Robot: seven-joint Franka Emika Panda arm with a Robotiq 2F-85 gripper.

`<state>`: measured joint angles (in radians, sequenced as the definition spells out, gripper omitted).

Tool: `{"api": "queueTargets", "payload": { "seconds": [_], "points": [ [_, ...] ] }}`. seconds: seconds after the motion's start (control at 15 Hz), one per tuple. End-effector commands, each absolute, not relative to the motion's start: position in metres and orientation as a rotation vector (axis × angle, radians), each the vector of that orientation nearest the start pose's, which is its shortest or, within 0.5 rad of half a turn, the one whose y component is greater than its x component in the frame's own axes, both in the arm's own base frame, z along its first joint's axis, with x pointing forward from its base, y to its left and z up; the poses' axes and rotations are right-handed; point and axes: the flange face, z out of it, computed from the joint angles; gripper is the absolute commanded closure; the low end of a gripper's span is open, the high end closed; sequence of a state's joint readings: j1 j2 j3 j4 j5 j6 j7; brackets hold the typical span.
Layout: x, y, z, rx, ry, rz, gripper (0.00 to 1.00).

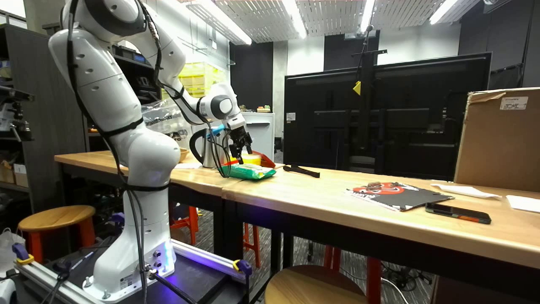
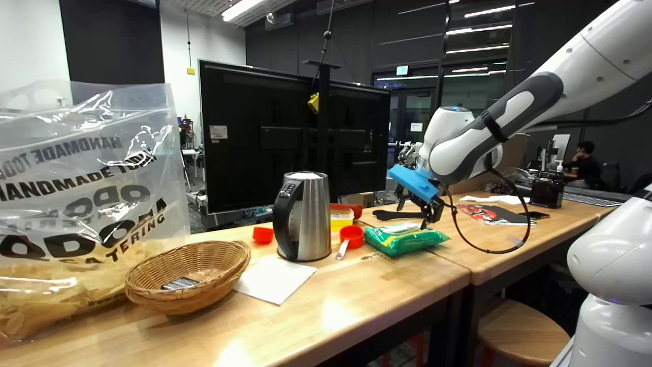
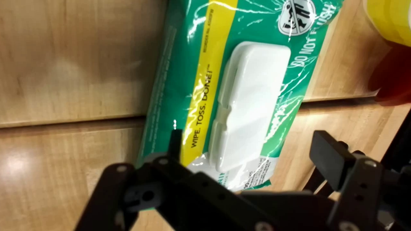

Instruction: Open the disinfecting wipes pack

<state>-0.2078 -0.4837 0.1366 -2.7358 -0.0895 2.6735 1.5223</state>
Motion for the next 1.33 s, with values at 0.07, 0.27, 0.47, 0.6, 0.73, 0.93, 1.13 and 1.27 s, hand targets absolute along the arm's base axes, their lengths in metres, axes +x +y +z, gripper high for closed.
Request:
{"api": "queueTargets", "payload": {
  "seconds": [0.07, 0.27, 0.47, 0.6, 0.73, 0.93, 1.13, 1.27],
  "points": [
    [0.412, -0.034, 0.41, -2.096, 1.975, -0.585, 0.0],
    [0.416, -0.035, 0.409, -2.089, 1.967, -0.586, 0.0],
    [0.419, -0.036, 0.407, -2.077, 1.964, -0.59, 0.0],
    [0.42, -0.037, 0.405, -2.073, 1.963, -0.591, 0.0],
    [0.422, -0.038, 0.404, -2.07, 1.96, -0.589, 0.0],
    [0.425, -0.039, 0.402, -2.066, 1.958, -0.588, 0.0],
    [0.427, -0.041, 0.402, -2.061, 1.958, -0.589, 0.0],
    [0.43, -0.043, 0.401, -2.057, 1.955, -0.594, 0.0]
  ]
}}
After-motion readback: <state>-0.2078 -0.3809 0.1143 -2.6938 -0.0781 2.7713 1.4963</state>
